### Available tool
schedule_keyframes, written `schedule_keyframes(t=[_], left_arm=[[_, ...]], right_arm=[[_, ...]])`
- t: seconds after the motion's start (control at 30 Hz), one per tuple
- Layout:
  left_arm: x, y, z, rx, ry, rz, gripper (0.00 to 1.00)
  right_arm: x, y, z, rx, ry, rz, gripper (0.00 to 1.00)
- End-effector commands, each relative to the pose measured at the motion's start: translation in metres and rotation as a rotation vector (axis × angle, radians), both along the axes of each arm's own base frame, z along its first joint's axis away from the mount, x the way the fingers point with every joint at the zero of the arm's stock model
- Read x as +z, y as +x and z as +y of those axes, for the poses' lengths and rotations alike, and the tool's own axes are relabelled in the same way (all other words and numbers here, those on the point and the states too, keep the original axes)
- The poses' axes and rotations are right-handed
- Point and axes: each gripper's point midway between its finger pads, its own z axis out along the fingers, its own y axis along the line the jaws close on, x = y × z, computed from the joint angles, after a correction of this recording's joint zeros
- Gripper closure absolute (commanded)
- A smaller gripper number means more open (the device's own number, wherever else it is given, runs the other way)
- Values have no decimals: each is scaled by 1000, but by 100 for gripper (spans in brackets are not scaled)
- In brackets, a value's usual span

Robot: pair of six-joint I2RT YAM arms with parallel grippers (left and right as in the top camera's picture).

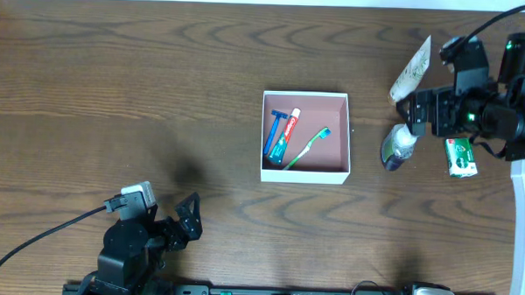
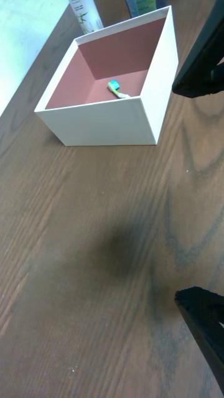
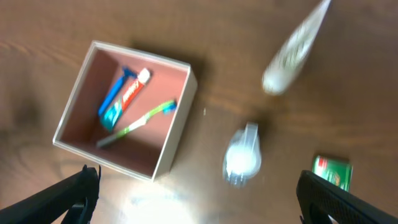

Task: Pack container
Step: 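Move the right gripper up over the foam pump bottle, then lower the right gripper and grasp the pump bottle neck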

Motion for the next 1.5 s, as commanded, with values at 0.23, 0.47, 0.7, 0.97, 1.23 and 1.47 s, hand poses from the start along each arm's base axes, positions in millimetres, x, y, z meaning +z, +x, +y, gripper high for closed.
schedule_keyframes(t=[0.23, 0.47, 0.7, 0.97, 1.23, 1.47], left_arm=[[2, 0, 1, 5, 1, -9, 2], [2, 0, 1, 5, 1, -9, 2], [2, 0, 1, 5, 1, -9, 2], [2, 0, 1, 5, 1, -9, 2], [3, 0, 1, 5, 1, -9, 2], [2, 0, 1, 5, 1, -9, 2]], right_arm=[[-20, -4, -14, -61, -27, 84, 1], [-62, 7, -30, -146, -74, 246, 1], [-108, 25, -33, -212, -53, 387, 1], [-133, 18, -32, -166, -71, 496, 1], [-132, 25, -27, -145, -80, 466, 1], [-133, 27, -15, -112, -89, 457, 1]])
